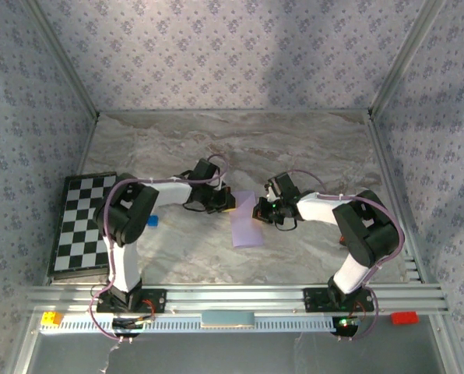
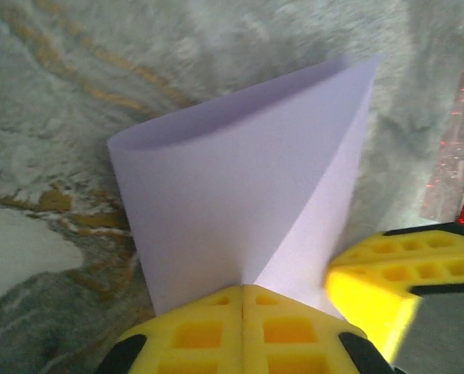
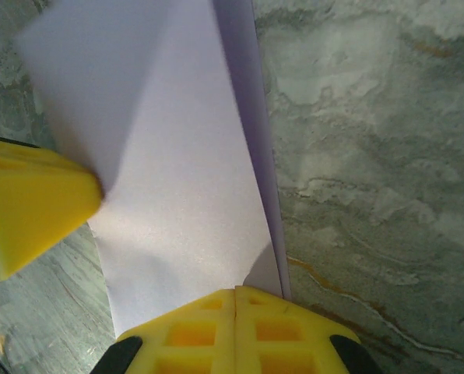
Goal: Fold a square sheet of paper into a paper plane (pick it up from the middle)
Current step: Fold the paper in half at the center of the table.
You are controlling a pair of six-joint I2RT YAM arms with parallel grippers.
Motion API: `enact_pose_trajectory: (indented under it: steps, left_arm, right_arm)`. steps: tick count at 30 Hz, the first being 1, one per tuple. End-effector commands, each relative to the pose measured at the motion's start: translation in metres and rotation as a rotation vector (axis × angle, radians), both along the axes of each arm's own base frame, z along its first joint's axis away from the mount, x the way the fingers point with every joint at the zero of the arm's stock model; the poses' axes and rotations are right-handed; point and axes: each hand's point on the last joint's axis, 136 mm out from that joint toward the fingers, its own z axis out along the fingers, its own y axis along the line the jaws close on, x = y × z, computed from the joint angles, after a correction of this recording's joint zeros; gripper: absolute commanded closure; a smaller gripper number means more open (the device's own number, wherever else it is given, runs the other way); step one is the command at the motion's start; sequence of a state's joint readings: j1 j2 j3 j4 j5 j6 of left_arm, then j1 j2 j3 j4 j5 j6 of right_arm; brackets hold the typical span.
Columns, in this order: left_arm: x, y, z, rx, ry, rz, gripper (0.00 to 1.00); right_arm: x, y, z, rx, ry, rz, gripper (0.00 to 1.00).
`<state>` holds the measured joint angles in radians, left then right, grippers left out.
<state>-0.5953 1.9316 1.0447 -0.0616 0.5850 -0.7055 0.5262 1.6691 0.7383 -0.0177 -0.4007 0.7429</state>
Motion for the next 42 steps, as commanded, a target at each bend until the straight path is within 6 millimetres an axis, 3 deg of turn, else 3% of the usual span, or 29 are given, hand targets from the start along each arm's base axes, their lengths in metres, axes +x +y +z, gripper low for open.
enact_pose_trajectory:
  steps: [1, 6, 13, 17, 24, 34, 42]
  left_arm:
    - [-0.008, 0.010, -0.017, 0.053, 0.021, -0.009, 0.95]
    - [-0.009, 0.016, -0.024, 0.089, 0.025, -0.002, 0.95]
    - [0.007, 0.001, 0.011, 0.028, -0.032, -0.015, 0.94]
    - [0.015, -0.003, 0.019, 0.010, -0.042, -0.017, 0.94]
    - [0.021, -0.001, 0.006, 0.023, -0.016, -0.007, 0.94]
    - [0.033, 0.021, -0.024, 0.094, 0.012, 0.048, 0.95]
    - [0.050, 0.038, -0.027, 0.156, 0.012, 0.114, 0.96]
  right_arm:
    - [-0.044, -0.047, -0.056, -0.234, 0.180, -0.032, 1.00]
    - [-0.044, -0.047, -0.055, -0.235, 0.176, -0.033, 1.00]
    - [-0.044, -0.047, -0.054, -0.237, 0.176, -0.033, 1.00]
    - [-0.043, -0.047, -0.054, -0.237, 0.175, -0.032, 1.00]
    - [-0.045, -0.047, -0.055, -0.240, 0.178, -0.030, 1.00]
    - [-0.047, -0.048, -0.055, -0.244, 0.183, -0.027, 1.00]
    - [-0.047, -0.047, -0.055, -0.251, 0.180, -0.020, 1.00]
